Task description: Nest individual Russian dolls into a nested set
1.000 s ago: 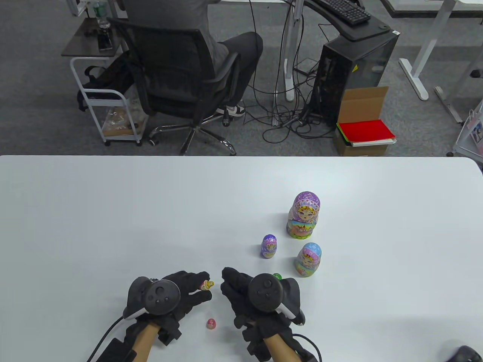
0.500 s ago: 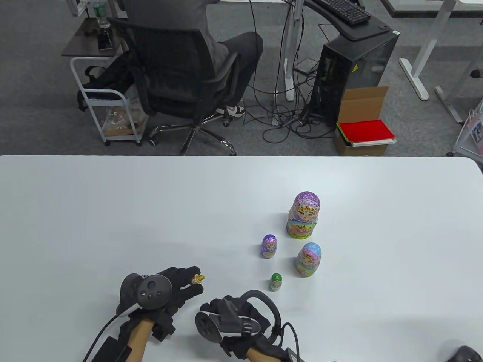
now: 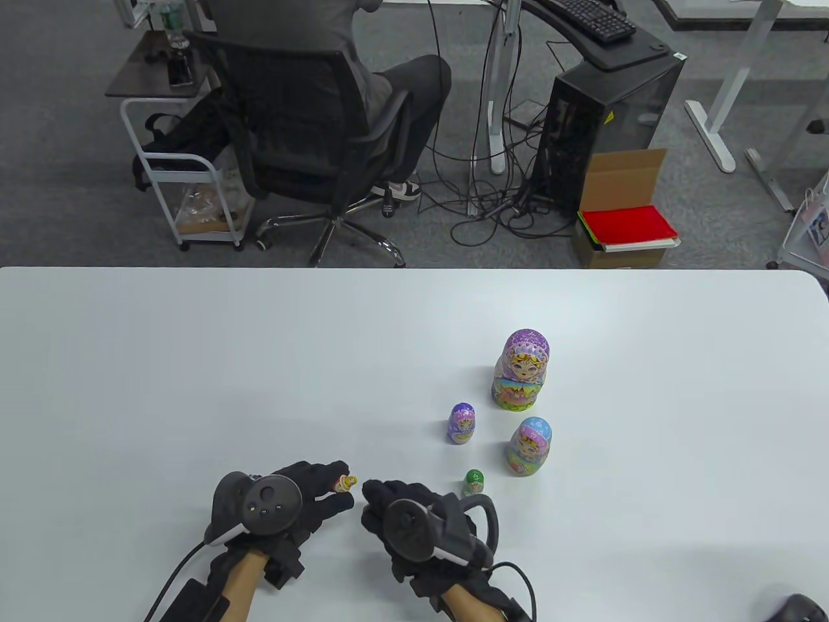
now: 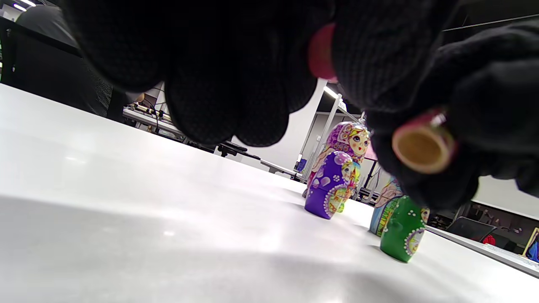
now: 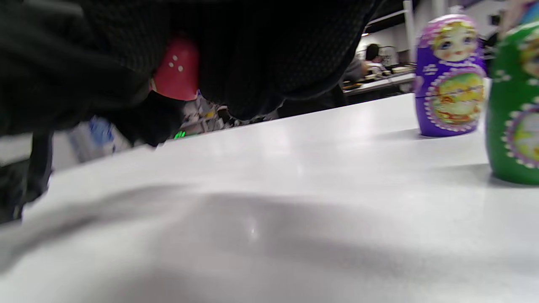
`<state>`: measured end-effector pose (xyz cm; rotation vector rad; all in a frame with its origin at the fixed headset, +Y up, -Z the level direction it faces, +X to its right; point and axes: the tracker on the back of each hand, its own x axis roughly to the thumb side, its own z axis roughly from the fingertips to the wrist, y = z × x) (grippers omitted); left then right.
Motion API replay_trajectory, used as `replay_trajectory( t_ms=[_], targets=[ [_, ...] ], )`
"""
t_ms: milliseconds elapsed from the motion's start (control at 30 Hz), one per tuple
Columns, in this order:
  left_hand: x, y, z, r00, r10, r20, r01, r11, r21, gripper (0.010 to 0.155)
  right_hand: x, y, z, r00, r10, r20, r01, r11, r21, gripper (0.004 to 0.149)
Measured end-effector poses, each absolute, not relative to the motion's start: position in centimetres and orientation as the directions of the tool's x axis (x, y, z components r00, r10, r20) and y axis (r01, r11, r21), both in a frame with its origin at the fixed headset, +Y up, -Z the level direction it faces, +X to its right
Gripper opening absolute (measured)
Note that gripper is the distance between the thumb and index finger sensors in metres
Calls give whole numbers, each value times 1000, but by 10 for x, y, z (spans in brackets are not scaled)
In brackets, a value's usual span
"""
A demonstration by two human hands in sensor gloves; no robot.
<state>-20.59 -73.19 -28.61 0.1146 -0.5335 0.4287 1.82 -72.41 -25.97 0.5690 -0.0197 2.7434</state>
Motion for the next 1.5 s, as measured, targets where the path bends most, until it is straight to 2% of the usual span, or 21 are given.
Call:
replay_trajectory(
  t_ms=[133, 233, 533, 733, 1500],
  targets=[
    [-200, -730, -283, 756, 370, 540, -429, 903, -17, 59, 30, -727, -265, -790, 487, 372, -486, -868, 105, 48],
    [-194, -729, -280, 744, 363, 562, -422, 906, -25, 59, 29, -727, -264, -751, 543, 376, -545, -831, 113, 49],
    [-193, -727, -278, 735, 374, 565, -439, 898, -23, 59, 32, -725, -265, -754, 544, 368, -539, -833, 126, 48],
    [-192, -727, -278, 734, 372, 569, -434, 901, -29, 59, 36, -724, -264, -718, 597, 359, -603, -790, 110, 48],
    [-183, -725, -273, 723, 344, 599, -401, 915, -42, 59, 27, -726, -262, -703, 573, 420, -572, -807, 143, 47]
  ],
)
